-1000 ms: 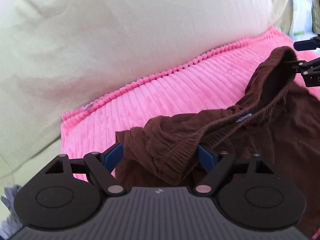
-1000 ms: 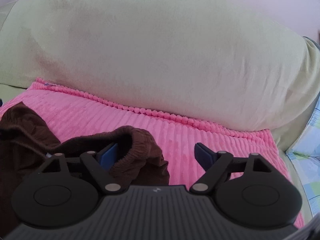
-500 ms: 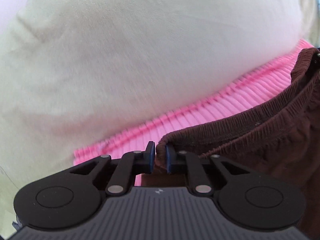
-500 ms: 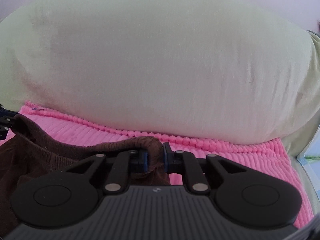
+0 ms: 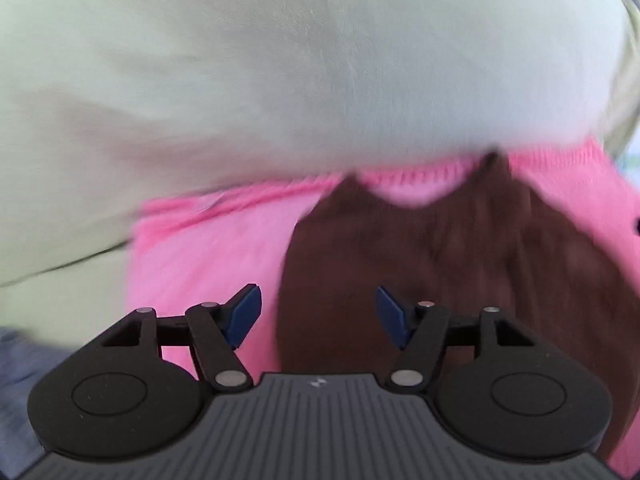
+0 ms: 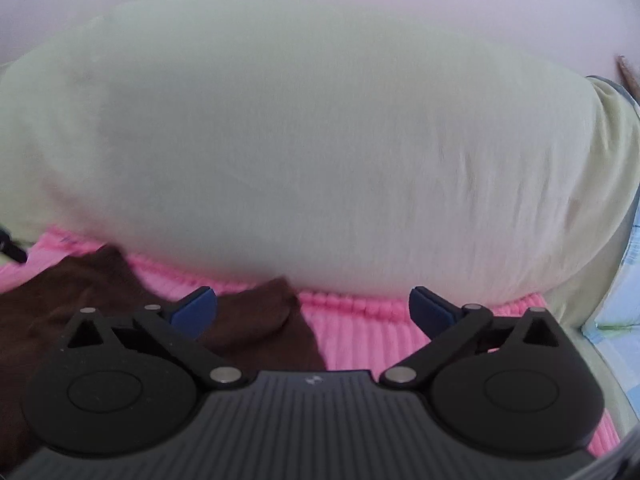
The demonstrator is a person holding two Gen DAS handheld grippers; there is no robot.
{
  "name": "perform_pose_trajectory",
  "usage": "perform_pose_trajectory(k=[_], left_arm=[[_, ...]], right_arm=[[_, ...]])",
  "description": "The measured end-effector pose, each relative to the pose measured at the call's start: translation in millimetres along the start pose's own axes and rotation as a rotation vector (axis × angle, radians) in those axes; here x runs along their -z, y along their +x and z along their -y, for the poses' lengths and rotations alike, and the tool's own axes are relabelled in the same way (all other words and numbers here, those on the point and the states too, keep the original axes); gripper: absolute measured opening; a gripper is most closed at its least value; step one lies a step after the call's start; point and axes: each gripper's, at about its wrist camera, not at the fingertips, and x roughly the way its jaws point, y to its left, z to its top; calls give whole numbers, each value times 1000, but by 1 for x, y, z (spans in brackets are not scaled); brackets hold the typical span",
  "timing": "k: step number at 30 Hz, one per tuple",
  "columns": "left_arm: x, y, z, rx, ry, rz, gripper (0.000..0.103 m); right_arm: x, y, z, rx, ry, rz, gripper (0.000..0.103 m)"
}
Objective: Fold clothes
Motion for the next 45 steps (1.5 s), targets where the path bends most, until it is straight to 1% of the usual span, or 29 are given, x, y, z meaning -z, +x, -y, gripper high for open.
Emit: perform_pose_trajectory(k=[2,4,7,8,9,11,14,16,17,18,21,22,23,24,25,26,28,30,32,34,36,37,38,39,40,41,42,44,45], left_arm=[[40,-27,30,29,70,-10,65],[69,-38,79,111,173,-35,65],[95,-45,151,159,350,1,68],[101,-45,175,151,417,23,69],[104,-43,189,127,459,35,69],[112,-29,219,9,560,41,69],[118,-9,238,-92,677,46,69],[129,-11,250,-138,754,66,69],[134,-10,258,-172,818,88,69],[138,-4,265,-221,896,119,69],[150,10,273,-349,1057,190,69],[151,16,273,-367,1091,197,66],[150,20,272,-353,1083,179,63],[147,22,269,-324,1058,153,48],[141,23,265,-279,1010,114,16],[135,24,261,-237,952,72,10],[121,19,253,-178,850,36,7],[103,-2,251,-99,760,66,6],[83,-28,258,35,655,102,6],[75,-46,269,118,613,135,6],[74,-49,281,161,596,139,7],[77,-43,286,193,581,105,10],[82,-30,294,243,557,38,18],[89,-18,299,279,538,-25,32],[97,-10,302,284,531,-72,32],[104,-7,303,277,533,-95,35],[113,-12,301,271,543,-95,38],[129,-46,270,337,510,-59,48],[133,-59,248,348,470,-53,52]], right_arm=[[50,-50,0,-18,-44,-68,100],[92,-90,-4,-19,-129,-87,98],[118,-112,-20,-7,-333,-59,86],[117,-111,-21,-13,-393,-63,73],[116,-109,-22,-23,-449,-72,65],[115,-108,-23,-47,-546,-83,57],[120,-110,-27,-90,-729,-78,57],[128,-109,-30,-112,-881,-60,52],[131,-105,-29,-115,-921,-56,47],[136,-99,-30,-120,-988,-56,36],[150,-83,-35,-107,-1118,-18,23],[150,-79,-36,-116,-1120,-13,18],[149,-76,-36,-129,-1110,-15,6],[148,-73,-37,-142,-1100,-16,6],[145,-71,-36,-161,-1081,-18,4],[139,-72,-33,-180,-1055,-25,3],[131,-76,-25,-205,-1010,-33,3],[120,-87,-13,-200,-977,-23,2],[104,-104,9,-156,-961,-24,2],[92,-120,31,-104,-948,-33,2],[85,-127,44,-69,-930,-54,2],[86,-132,54,-54,-931,-94,2],[88,-133,57,-53,-933,-123,3],[97,-129,58,-71,-924,-194,5],[110,-123,56,-74,-930,-265,13],[127,-119,51,-42,-967,-295,43],[142,-119,45,-2,-1018,-288,68],[151,-135,32,17,-1012,-242,67],[147,-148,23,3,-960,-196,67]])
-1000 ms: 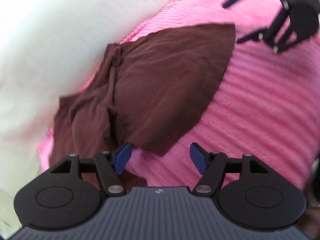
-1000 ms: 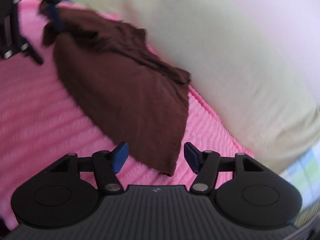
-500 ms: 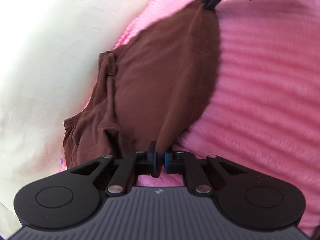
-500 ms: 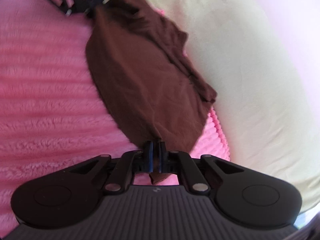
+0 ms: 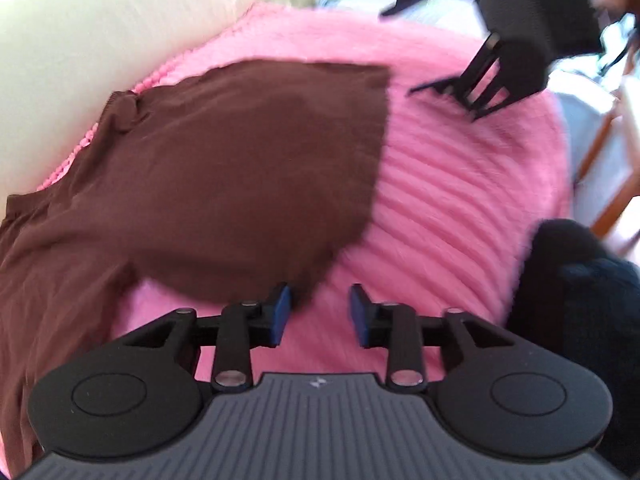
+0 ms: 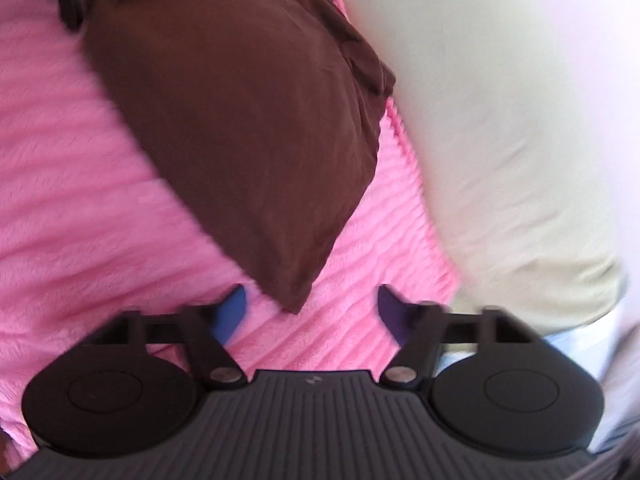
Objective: Fold clothes
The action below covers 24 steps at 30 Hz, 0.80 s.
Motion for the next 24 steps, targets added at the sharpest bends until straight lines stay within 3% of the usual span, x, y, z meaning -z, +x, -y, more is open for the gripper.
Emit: perform_pose_trajectory(k=[2,6,8,9,11,13,16,17,18,19,20,21,24], left_arm=[[24,-33,-26,-46,-59,21,56],[66,-70,-77,-382,-73,-5,57],[82,-74,-101,-517,-33,-30,56],[89,-72,-110,-545,6,-36,57],[95,-64,-115,-560,78,-55,59],[105,-46,-118,-620,220,-76,60],[119,-24,-124,-667,311,-103,59],[124,-15,-131,-655,335,-112,58],[128,-14,-133,-649,343,-112,48],[131,-13,-136,-640,356,-115,32],[133,-11,-142,-628,374,-123,20],[134,-11,-148,-628,392,-133,11],[133,-33,-168,-660,409,-133,10]], right_arm=[[-20,-26,-4,0,103,108,67],[-97,-58,-45,-79,108,389,61],[-135,-52,-69,-112,57,467,55],[-148,-48,-78,-118,44,485,55],[-188,-33,-101,-139,4,503,55],[-210,-25,-113,-146,-15,515,55],[-237,-10,-137,-131,-72,516,55],[-241,-4,-142,-123,-92,508,55],[-247,7,-149,-112,-126,480,54],[-252,16,-154,-114,-160,448,50],[-257,26,-157,-121,-193,417,20],[-261,34,-161,-129,-218,392,3],[-262,37,-138,-243,-46,365,3]])
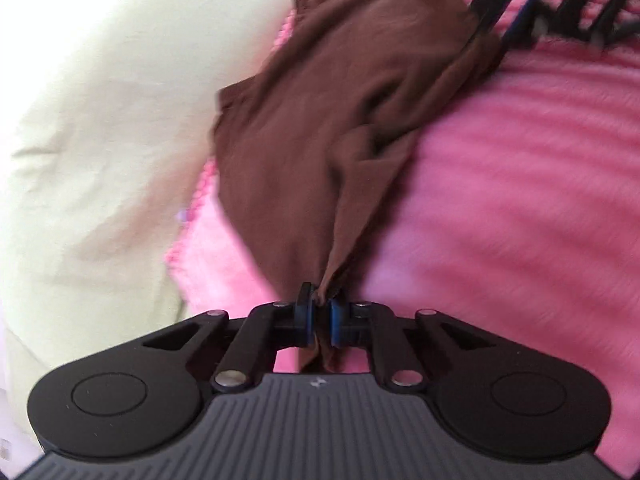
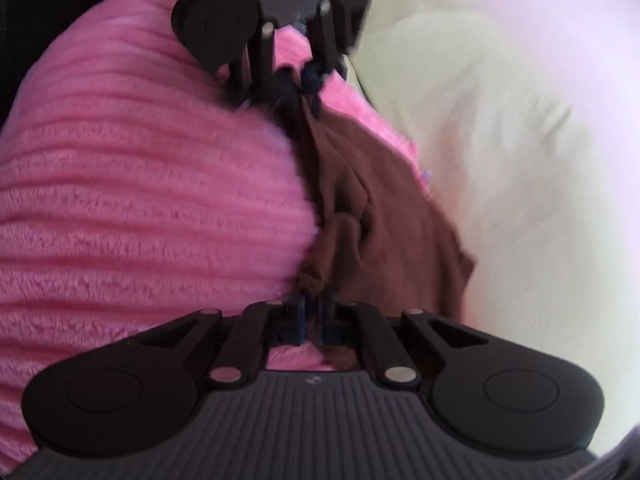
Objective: Fold clothes
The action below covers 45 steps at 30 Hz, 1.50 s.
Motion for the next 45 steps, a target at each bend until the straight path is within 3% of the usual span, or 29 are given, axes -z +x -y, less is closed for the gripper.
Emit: perform_pose_trajectory(k=[1,5,7,8,9,11,15,16,18,23,25,26,27,28,31,32,33,34,38,40,45], left_arm=[[5,-11,-18,-14,-11,3,9],[19,-53,-56,-74,-4,14,10],[27,-57,-51,-47,-1,-33,11],[31,-57,-44,-22,0,-59,16],[34,-56,-35,6,5,-79,24],[42,-60,-6,49,25,-100,24],[33,-72,25,120,-23,-33,29],[27,-71,28,107,-13,-6,39],[18,-68,32,85,-4,31,45],[-2,-27,31,84,22,50,46],[0,-16,34,73,31,48,45],[1,-17,32,77,23,46,39],[1,-20,28,89,7,44,16],[3,-26,23,104,-17,47,10],[18,-34,23,118,-28,2,15],[22,-30,27,101,-4,-25,15],[27,-26,34,72,29,-45,15],[27,-28,38,46,48,-38,15],[14,-47,21,74,-42,45,25],[5,-44,14,53,-51,73,39],[-14,-13,5,71,-32,74,39]], right_arm=[[-3,-15,27,-59,208,37,3],[14,-61,93,-204,741,202,6],[22,-63,102,-264,868,208,24],[29,-60,96,-329,887,144,61],[30,-57,79,-333,833,64,68],[26,-60,48,-265,694,-11,68],[26,-77,13,-143,521,-7,65],[24,-76,7,-128,469,-4,60],[13,-75,-11,-113,357,-11,46],[-3,-48,-35,-20,186,-6,45],[-3,-39,-38,-41,211,-15,21],[-5,-40,-35,-53,244,-10,9],[-7,-43,-32,-55,276,-1,9],[-8,-47,-30,-56,289,5,9],[-7,-66,-24,-59,339,29,10],[-6,-61,-25,-77,342,14,17],[-3,-56,-30,-113,339,-25,34],[-2,-54,-30,-124,334,-39,36],[-7,-67,-23,-77,374,38,36],[-14,-65,-16,-32,379,62,36],[-24,-44,-13,-2,408,18,31]])
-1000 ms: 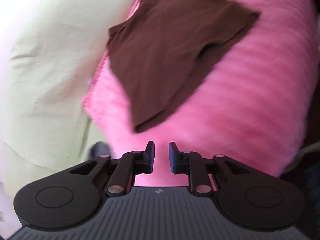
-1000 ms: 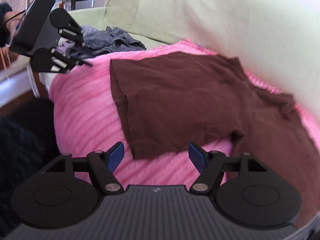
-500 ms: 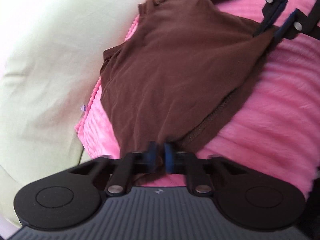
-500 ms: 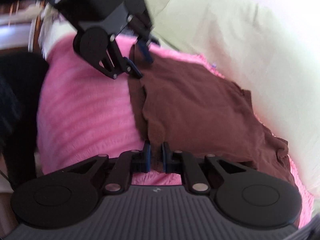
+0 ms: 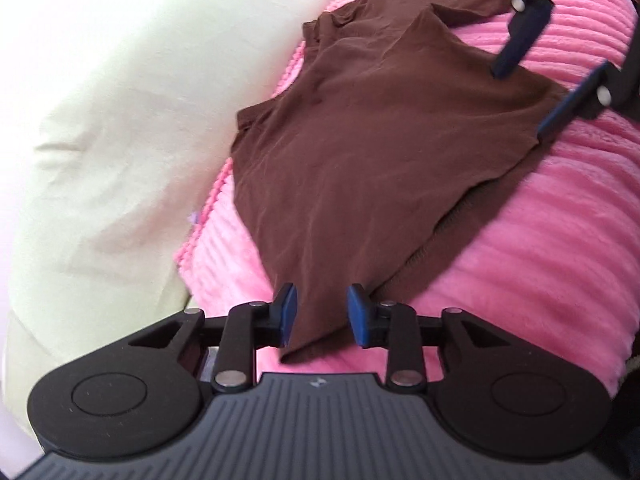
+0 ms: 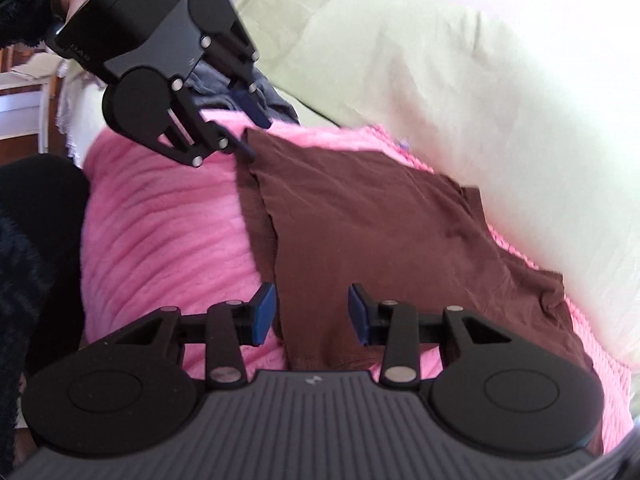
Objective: Fold clothes
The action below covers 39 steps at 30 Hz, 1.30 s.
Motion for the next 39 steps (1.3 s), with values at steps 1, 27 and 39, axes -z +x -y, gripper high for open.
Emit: perform_pose_trajectory(k=[1,27,39], left_arm=[[1,-1,2,11,23,-3,39],[15,-31,13,20,128,39,2],[22,-47,23,-10,122,31,22]], right_arm=[[-1,3,-2,5,8,-3,31],[-29,23,-17,-3,31,34,0],[-23,12,-29,-11,-6,51,9]])
